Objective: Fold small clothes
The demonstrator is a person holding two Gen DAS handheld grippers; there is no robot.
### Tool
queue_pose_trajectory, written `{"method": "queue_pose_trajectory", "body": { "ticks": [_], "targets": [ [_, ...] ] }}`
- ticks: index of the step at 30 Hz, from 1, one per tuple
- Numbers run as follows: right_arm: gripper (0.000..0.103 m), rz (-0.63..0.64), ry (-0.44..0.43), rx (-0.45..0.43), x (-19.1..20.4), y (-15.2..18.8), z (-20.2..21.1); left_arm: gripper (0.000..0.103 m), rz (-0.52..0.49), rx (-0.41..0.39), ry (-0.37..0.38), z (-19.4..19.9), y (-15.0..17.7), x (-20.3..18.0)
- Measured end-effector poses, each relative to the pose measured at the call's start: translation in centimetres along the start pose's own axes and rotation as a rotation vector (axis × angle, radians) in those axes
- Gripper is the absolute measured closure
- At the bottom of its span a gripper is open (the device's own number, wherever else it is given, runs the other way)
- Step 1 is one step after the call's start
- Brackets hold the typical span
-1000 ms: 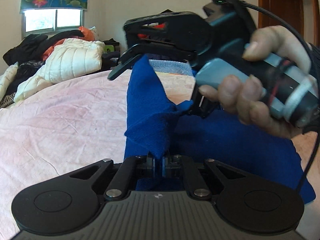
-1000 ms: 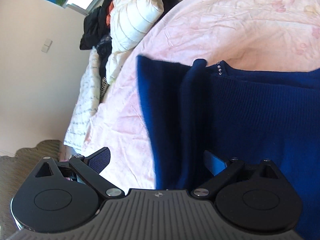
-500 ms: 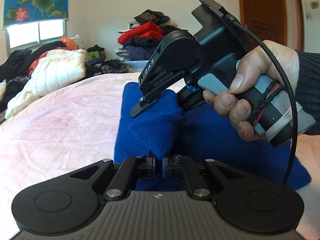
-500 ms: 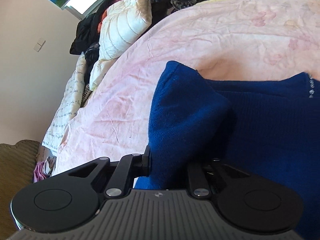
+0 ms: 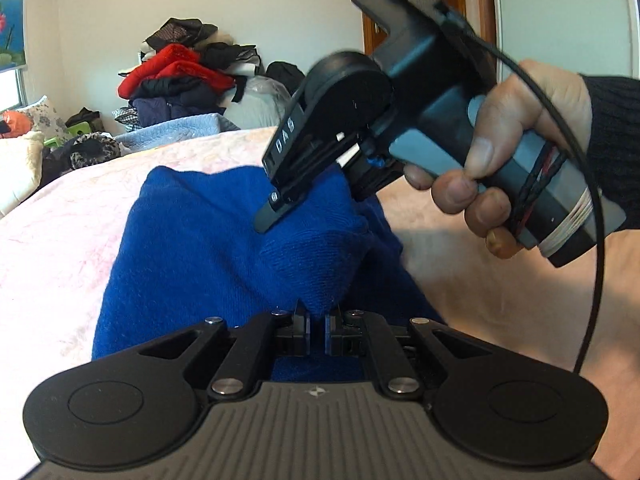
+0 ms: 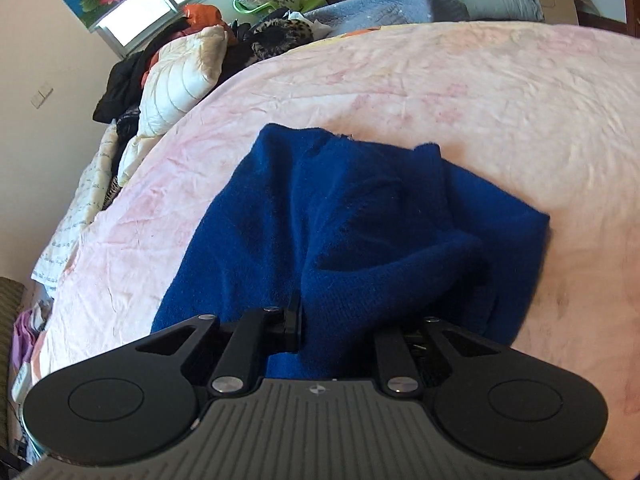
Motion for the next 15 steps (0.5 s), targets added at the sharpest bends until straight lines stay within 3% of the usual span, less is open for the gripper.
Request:
{"method": "queue_pose_trajectory", "body": {
  "ticks": [3,5,10,13,15],
  "targets": [
    [0.070,-0.088,-0.059,-0.015,-0.7,-0.1,-0.3,0.097,0.001,0.012,-0.009,-0.5,0.1,-0.4],
    [0.054,-0.164,-0.115,-0.028,-1.5,-0.7,-0.4,0.097,-0.001,0.013,-0.016,-0.3,-0.2,-0.4],
    [0.050,-0.386,-0.231,-0.075,-4.5,-2.6,-0.7,0.097,-0.024,0.016,-0.037,-0.2,-0.6,0.0],
    [0.050,-0.483,-0.253,-0.097,-6.2,-2.9,-1.3,0.096,-0.047,0.011,-0.042,0.1,-0.4,-0.8],
    [0.067,-0.451,-0.231,-0.113,-6.2,-2.9,-1.5,0.096,-0.057,0.016,-0.035,0.1,-0.4,-1.3]
  ]
}}
Point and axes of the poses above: each gripper's, at about its wrist camera, not at the fingertips, and z roughly against the way its jaws point, x to its left, y to its underside, the point moved 6 cm from there along -z, roughly the way its jaws point, and after that the axes turned 6 degrees about y, right-handed, at the moved point
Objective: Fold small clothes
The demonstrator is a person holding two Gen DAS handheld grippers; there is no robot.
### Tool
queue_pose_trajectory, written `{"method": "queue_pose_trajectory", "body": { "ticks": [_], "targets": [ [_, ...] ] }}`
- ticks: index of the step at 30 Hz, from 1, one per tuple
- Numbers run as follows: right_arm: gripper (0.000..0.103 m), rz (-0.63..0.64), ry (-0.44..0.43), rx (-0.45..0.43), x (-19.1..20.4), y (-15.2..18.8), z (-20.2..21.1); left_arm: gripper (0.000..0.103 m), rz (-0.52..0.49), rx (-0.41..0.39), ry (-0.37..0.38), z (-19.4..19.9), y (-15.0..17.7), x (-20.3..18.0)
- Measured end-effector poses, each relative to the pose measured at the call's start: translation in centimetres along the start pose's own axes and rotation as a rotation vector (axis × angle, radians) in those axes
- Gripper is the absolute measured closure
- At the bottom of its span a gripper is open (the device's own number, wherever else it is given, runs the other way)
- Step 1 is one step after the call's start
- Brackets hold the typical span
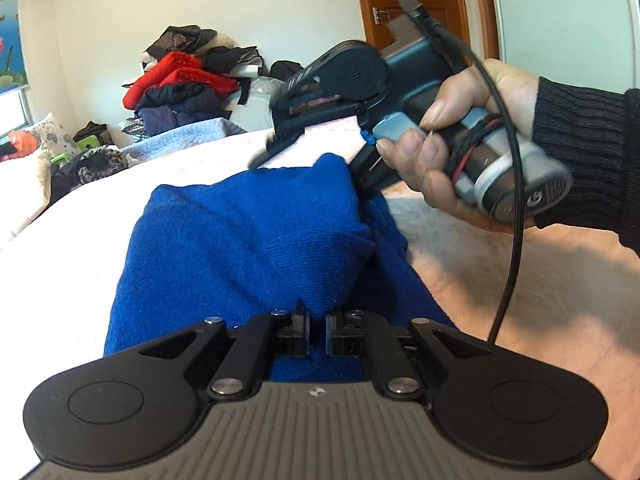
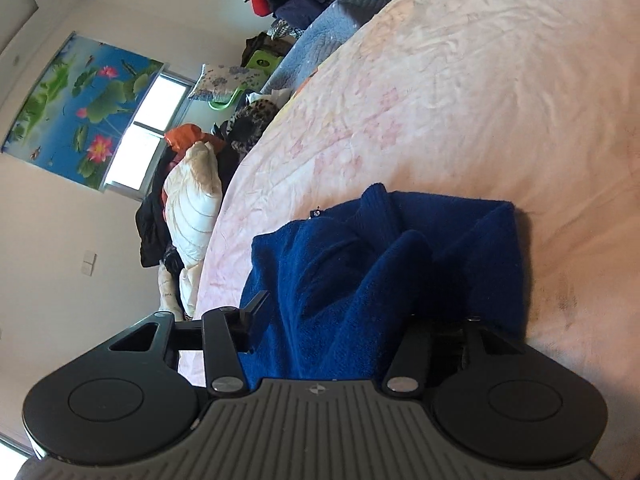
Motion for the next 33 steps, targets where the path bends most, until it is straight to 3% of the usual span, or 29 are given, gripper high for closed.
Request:
{"method": "queue_pose_trajectory", "body": {
  "ticks": [1,6,9,11,13,15,19,20,21,23,29,33],
  "targets": [
    [0.091,0.047,0.026,-0.014,0.3,0.0,0.0,0.096,-0.007,0.007,0.003,-0.1,0.0,-0.1],
    [0.091,0.349,0.060,-0.124,4.6,-0.3,2.5,0.096,-0.030,-0.002,0.019,-0.3,-0.1,-0.2],
    [0.091,0.474,0.224,-0.094,3.5,-0.4,1.5,0.094,-0.043,0.024,0.018,-0.9,0.3,-0.4],
    [0.083,0.373,0.236,-0.030,1.1,-0.6,0.5,0.094,-0.054,0.002,0.028,-0.4,0.4,-0.5],
    [0.079,0.274,0.175,-0.051,0.2,-0.5,1.1,0.089,-0.075,-0.029,0.064,0.4,0.5,-0.7],
    [0.065,0.228,0.137,-0.087,-0.3,-0.1,2.6,0.076,-0.112,-0.040,0.081,0.7,0.7,-0.9],
    [0.063,0.206,0.150,-0.124,-0.6,0.6,5.1,0.072,-0.090,-0.058,0.139,2.1,1.2,-0.3],
    [0.061,0.209,0.157,-0.131,-0.6,0.9,5.9,0.062,-0.071,-0.057,0.148,2.5,1.2,0.1],
    [0.060,0.216,0.153,-0.137,-0.6,1.3,6.8,0.044,-0.052,-0.060,0.144,3.0,1.3,0.6],
    [0.055,0.213,0.137,-0.137,-0.7,2.8,8.4,0.030,-0.018,-0.089,0.101,4.1,1.3,2.0],
    [0.054,0.154,0.111,-0.044,-1.6,9.3,10.1,0.029,0.097,-0.095,-0.008,5.9,1.8,7.1],
    [0.054,0.129,0.093,0.014,-1.3,12.5,9.8,0.030,0.242,-0.029,-0.070,5.9,2.6,10.6]
  ]
}}
Point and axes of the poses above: each gripper's, at about its wrist camera, not at the fingertips, and z roughly against the way its jaws point, x to its left, y to its underside, the point moved 6 cm from there along -z, roughly the way its jaws point, and after that the axes turned 6 degrees about y, right-handed, at the moved point
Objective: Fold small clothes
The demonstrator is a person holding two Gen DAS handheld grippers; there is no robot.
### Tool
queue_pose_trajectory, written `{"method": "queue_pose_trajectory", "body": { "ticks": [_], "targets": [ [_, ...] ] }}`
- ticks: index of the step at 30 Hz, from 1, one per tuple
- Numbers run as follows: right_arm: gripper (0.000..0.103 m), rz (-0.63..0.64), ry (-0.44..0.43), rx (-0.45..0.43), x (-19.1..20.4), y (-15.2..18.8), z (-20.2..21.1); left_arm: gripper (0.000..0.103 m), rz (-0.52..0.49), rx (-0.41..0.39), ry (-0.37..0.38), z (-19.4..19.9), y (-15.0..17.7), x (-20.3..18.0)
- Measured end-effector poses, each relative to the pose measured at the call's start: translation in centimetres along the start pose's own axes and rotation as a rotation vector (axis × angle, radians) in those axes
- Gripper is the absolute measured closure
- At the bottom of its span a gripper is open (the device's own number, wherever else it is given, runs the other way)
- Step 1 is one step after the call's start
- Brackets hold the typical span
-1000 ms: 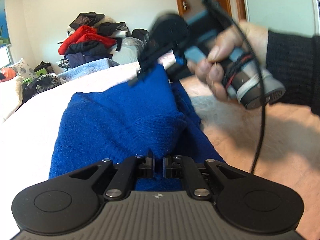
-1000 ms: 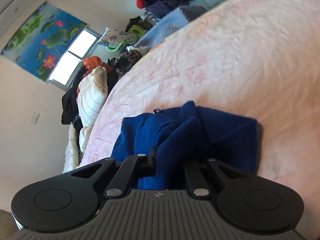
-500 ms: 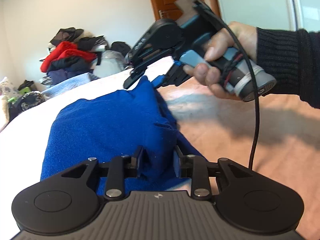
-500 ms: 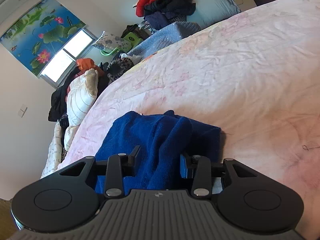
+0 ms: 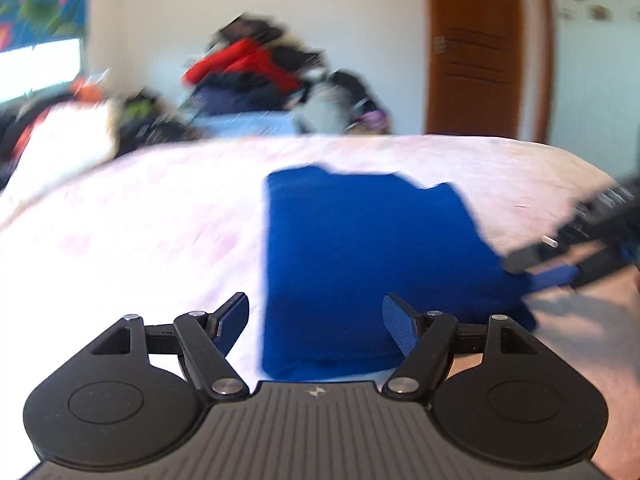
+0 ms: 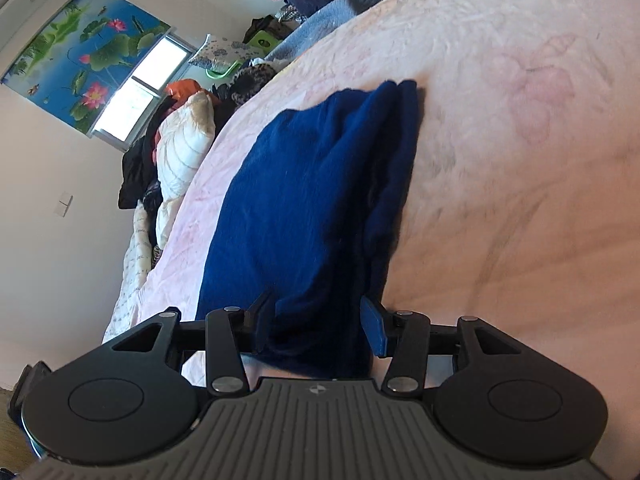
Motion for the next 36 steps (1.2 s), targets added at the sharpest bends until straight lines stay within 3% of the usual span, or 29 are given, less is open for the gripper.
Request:
{"method": "queue_pose_trajectory", "body": {
  "ticks": [3,6,9,10,13,15,19,23,29,36],
  "targets": [
    [0.055,-0.043,-0.007,0.007,0.2,0.6,-0.3,0.029,0.050,0.013,-0.017,0.6,0.4,1.4],
    [0.054,-0.079,-0.036,0.021,0.8,0.3,-0.9,0.029,0.020,0.022,-0.027,1.6,1.5,1.3],
    [0.054,-0.084,-0.010,0.036,1.1,0.4,-1.6,0.029,-0.017,0.042,-0.039,1.5,2.2,0.9],
    [0.057,-0.084,-0.010,0.027,1.3,0.4,-1.7,0.029,-0.021,0.045,-0.042,1.5,2.4,0.8],
    [0.083,-0.089,0.002,0.019,1.3,0.4,-1.9,0.029,-0.016,0.057,-0.051,1.2,2.6,1.0],
    [0.083,-0.071,0.027,0.019,1.4,0.6,-1.8,0.029,-0.007,0.062,-0.057,1.1,2.6,1.2],
    [0.079,-0.079,0.032,0.020,1.2,0.6,-0.7,0.029,-0.001,0.062,-0.064,1.4,2.8,1.4],
    [0.059,-0.120,0.007,-0.018,0.8,0.2,1.2,0.029,0.001,0.072,-0.066,1.2,3.0,1.4],
    [0.058,-0.176,-0.055,0.029,0.6,0.6,1.5,0.029,-0.009,0.090,-0.071,0.9,3.2,1.1],
    [0.053,-0.164,0.007,0.104,0.8,1.7,-0.7,0.029,-0.004,0.091,-0.062,0.9,3.2,1.0]
  ]
}}
Point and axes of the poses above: each gripper's, at about its wrist camera, not at the fingertips, and z roughly against the way its jaws point, x to its left, y to its underside, the point moved 6 cm from there along -z, roughly the way its jaws point, and after that the axes turned 6 degrees about y, right-handed, at the moved point
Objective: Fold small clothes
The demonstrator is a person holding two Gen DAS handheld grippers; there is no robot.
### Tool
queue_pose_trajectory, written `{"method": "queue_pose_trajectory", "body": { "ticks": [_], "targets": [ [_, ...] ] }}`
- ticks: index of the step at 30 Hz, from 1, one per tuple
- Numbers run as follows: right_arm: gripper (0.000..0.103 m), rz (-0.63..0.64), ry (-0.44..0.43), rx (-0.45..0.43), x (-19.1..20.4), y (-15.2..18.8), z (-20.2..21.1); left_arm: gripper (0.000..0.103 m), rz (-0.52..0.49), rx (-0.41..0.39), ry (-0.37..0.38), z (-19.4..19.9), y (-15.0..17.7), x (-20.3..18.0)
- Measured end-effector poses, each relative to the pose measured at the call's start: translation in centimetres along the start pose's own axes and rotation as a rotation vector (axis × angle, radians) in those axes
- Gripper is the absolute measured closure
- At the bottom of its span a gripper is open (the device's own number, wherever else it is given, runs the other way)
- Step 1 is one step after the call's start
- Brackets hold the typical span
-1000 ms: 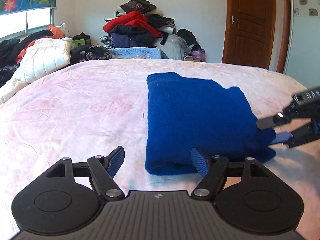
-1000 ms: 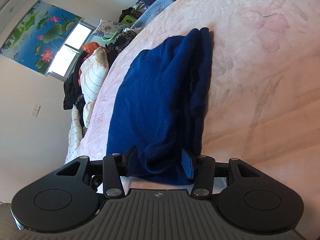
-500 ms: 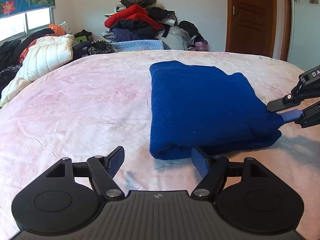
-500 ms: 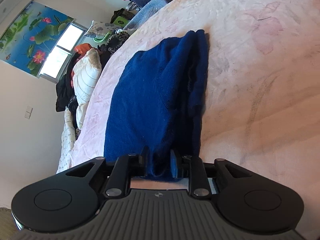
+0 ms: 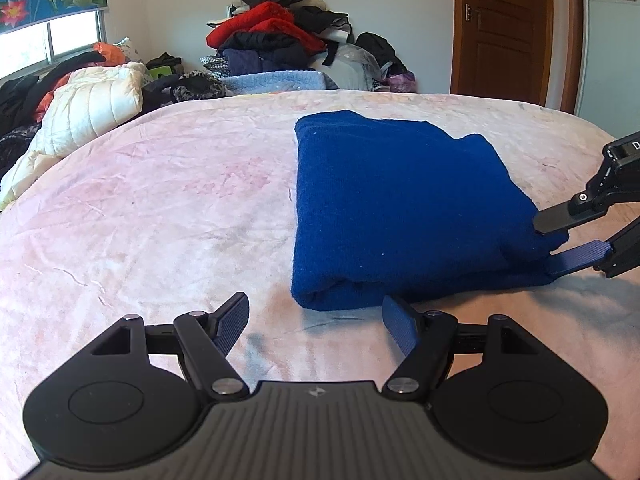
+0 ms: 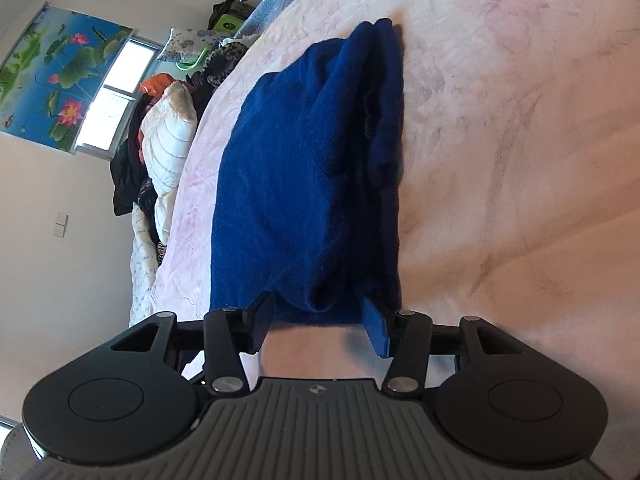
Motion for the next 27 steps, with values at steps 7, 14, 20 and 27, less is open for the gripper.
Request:
{"method": "queue_pose_trajectory", "body": {
  "ticks": [7,14,20,27],
  "targets": [
    [0.063,-0.053,-0.027,-0.028,0.0,-0.8,-0.8,0.029,0.004,-0.010,-0.018,-0.4,-0.2,0.2],
    [0.093,-0.009,-0.068,-0.133,0.2,-0.7,0.2,0.045,0.016,-0.013,-0.035,-1.3,-0.8,0.1],
    [0.094,-0.030,-0.020,-0.157,-1.7,-0.6,1.8,0.088,0.017,0.020,-0.014,-2.1,-0.5,0.0],
    [0.084,-0.053,0.002,-0.106,-2.2,0.4,0.1,0.095,0.021,0.031,0.003,-2.0,-0.4,0.2]
  ]
}}
Point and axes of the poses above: each gripper's, at about its wrist camera, not at the fingertips, and z roughly against the way its jaws point, x to its left, y to its underside, the point moved 6 cm from there along -z, roughly the way its jaws point, and after that the axes turned 6 degrees about y, right-handed, at the moved point
